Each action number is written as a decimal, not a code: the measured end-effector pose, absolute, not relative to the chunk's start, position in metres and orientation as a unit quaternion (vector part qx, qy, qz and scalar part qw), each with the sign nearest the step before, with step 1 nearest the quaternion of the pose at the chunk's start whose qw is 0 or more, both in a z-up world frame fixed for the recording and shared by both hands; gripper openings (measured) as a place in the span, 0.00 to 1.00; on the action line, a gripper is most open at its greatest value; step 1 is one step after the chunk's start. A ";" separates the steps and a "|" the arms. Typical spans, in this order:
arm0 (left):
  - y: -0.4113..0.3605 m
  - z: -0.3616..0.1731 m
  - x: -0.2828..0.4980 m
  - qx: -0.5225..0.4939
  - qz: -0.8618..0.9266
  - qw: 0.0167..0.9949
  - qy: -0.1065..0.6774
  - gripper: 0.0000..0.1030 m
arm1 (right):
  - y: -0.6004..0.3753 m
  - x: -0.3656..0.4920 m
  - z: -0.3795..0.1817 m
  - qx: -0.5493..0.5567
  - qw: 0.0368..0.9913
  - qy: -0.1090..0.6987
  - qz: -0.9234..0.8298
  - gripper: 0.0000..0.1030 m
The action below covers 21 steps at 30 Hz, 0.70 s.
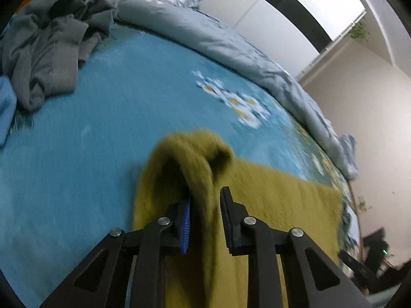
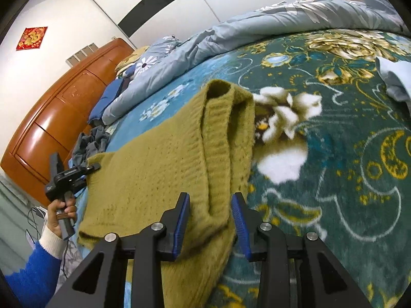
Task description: Fold clothes
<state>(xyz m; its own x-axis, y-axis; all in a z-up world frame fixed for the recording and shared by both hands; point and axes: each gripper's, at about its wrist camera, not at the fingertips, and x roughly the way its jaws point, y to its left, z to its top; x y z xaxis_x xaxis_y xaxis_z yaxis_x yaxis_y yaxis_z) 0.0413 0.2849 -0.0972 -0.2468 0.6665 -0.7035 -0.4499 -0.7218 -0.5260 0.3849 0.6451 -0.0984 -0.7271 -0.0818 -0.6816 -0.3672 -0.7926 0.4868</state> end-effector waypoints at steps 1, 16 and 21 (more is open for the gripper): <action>0.281 -0.098 0.049 -0.505 0.777 0.362 -0.105 0.24 | 0.645 0.387 -0.100 -0.362 0.082 0.317 0.873 0.37; 0.236 -0.110 0.148 -0.581 0.715 0.361 -0.147 0.37 | 0.627 0.409 -0.100 -0.356 0.071 0.357 0.861 0.37; 0.231 -0.117 0.155 -0.587 0.706 0.343 -0.199 0.42 | 0.631 0.412 -0.107 -0.336 0.067 0.418 0.841 0.37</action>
<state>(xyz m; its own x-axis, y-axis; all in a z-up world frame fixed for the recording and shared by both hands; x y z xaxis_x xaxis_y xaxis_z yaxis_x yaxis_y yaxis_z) 0.1548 0.2309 -0.1170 -0.0754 0.7178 -0.6922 -0.2500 -0.6856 -0.6837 0.4121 0.6308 -0.1074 -0.7654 -0.1684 -0.6212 -0.3936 -0.6412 0.6588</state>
